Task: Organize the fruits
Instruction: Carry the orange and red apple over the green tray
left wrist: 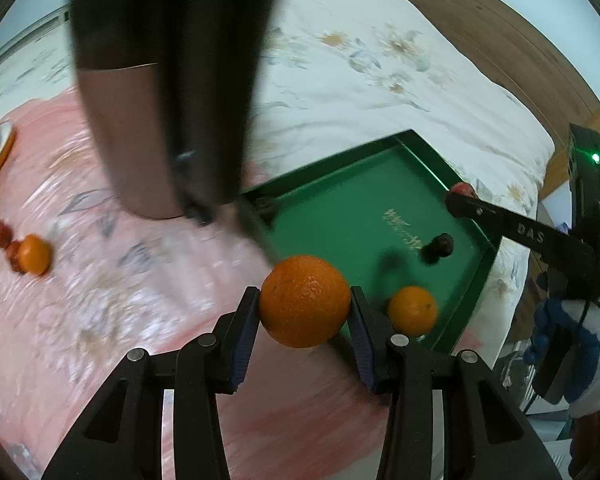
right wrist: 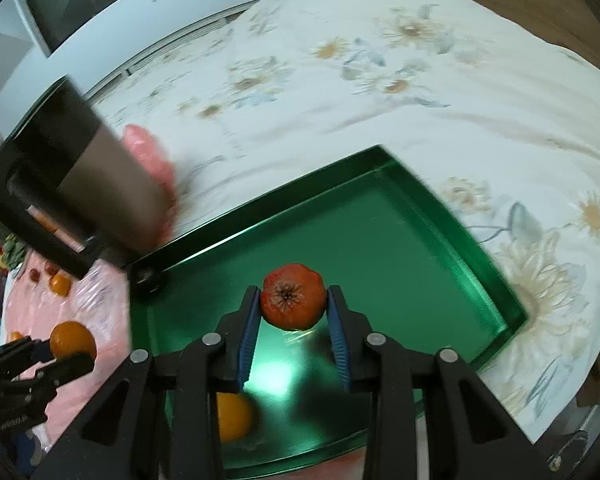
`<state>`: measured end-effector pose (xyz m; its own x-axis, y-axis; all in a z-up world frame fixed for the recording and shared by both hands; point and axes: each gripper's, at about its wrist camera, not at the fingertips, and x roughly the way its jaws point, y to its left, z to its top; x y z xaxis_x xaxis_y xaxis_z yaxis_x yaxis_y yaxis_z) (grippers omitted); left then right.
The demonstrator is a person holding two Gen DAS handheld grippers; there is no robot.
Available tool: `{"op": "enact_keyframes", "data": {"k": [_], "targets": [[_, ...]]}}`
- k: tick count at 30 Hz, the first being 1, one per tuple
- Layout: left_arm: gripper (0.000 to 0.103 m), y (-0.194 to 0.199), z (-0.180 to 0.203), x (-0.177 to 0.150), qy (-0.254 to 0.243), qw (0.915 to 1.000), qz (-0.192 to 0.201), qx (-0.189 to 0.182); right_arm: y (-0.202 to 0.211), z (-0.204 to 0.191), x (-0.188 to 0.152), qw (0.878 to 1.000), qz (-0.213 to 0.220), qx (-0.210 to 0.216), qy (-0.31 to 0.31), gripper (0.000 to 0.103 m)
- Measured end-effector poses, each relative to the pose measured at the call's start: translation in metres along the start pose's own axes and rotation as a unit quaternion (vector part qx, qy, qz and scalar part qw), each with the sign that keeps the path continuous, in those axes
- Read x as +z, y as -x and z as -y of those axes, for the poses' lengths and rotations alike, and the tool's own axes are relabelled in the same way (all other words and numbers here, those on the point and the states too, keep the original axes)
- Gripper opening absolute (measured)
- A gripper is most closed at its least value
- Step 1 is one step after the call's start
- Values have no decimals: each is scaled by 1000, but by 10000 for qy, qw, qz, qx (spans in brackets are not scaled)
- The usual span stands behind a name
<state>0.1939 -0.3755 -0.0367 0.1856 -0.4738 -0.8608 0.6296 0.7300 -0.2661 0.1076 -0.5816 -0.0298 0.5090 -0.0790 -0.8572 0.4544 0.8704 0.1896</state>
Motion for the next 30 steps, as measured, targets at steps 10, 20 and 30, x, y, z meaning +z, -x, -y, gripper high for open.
{"op": "enact_keyframes", "data": {"k": [10,20,30], "targets": [[38,-42,40,15,-375,9992,-123,-46,-16,43,-1,9995,-120,-249,-131,13],[38,-77,42,15,-420,9985,-362,28,-38,57,-12,9983,-344,-457,-135,13],[38,-83,48,12,-488,9980,-395,52,-40,55,-10,9981,-309,-532,-75,14]]}}
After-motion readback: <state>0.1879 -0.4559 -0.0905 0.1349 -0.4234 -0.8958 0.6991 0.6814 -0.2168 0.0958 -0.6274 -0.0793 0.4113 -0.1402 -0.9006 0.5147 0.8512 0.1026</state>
